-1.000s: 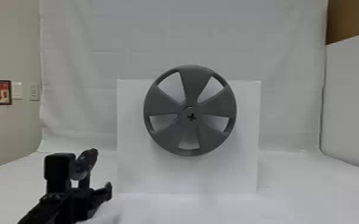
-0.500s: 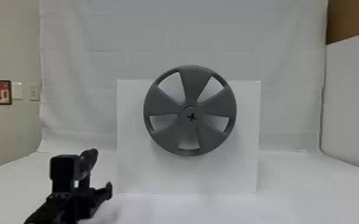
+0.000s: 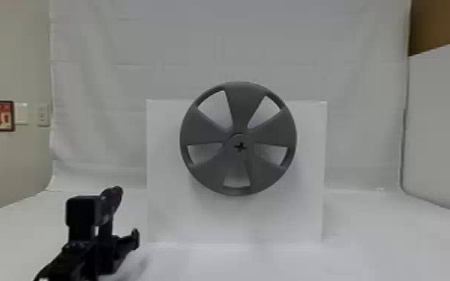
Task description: Grasp the drill and bring into the middle of wheel
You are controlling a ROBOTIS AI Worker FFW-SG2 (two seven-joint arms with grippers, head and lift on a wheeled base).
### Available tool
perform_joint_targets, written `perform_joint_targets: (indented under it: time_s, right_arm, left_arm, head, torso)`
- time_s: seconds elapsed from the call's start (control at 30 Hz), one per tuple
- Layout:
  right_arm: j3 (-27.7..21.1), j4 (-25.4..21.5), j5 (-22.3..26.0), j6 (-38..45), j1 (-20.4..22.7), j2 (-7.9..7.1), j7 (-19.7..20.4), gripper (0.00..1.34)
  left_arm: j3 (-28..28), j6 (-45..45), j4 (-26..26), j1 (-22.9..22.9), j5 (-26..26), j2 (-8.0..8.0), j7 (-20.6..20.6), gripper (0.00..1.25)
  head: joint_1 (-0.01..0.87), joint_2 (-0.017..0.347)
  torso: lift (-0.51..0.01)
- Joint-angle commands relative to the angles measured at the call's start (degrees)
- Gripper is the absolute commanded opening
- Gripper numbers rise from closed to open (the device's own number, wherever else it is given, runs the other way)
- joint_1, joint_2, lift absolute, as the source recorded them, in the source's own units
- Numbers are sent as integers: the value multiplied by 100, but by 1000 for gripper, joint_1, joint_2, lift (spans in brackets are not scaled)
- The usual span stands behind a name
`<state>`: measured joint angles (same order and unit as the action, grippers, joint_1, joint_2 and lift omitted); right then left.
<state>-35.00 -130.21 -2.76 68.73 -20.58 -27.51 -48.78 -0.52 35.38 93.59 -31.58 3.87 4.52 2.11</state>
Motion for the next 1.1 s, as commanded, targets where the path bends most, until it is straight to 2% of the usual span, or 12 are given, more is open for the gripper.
perform_joint_targets:
  time_s: [0.0, 0.43, 0.5, 0.53, 0.6, 0.67, 0.8, 0.97, 1.07]
  right_arm:
    - [2, 4, -5, 0, 1, 17, 0, 1227]
    - [54, 13, -23, 0, 1, 17, 0, 1227]
    - [63, 22, -31, 0, 1, 26, 0, 1227]
    - [63, 22, -31, 0, 1, 26, 0, 1227]
    - [63, 22, -31, 0, 1, 35, 0, 1227]
    - [54, 22, -31, 0, 1, 44, 0, 1227]
    - [63, 22, -58, 0, 19, 70, 0, 1227]
    - [63, 22, -84, 0, 28, 79, 0, 1229]
    - [72, 31, -84, 0, 28, 79, 0, 1229]
  left_arm:
    - [-10, -22, -113, -68, -18, -4, 0, 1063]
    - [-71, -110, -403, -200, -18, 5, 0, 1045]
    - [-80, -101, -438, -217, 9, -4, 0, 948]
    - [-89, -110, -447, -217, 18, -4, 0, 873]
    - [-89, -110, -447, -217, 70, -4, 61, 647]
    - [-71, -110, -456, -209, 132, 5, 149, 525]
    - [-63, -145, -447, -200, 132, 5, 193, 459]
    - [-19, -304, -447, -121, 211, 5, 413, 158]
    - [-10, -356, -447, -94, 220, 5, 431, 130]
  head:
    - [54, 31]
    - [54, 31]
    - [54, 31]
    - [54, 31]
    - [54, 31]
    - [54, 31]
    - [54, 31]
    - [54, 31]
    - [54, 31]
  torso:
    - [-403]
    - [-403]
    - [-403]
    - [-403]
    - [-403]
    - [-403]
    - [-403]
    - [-403]
    - [-403]
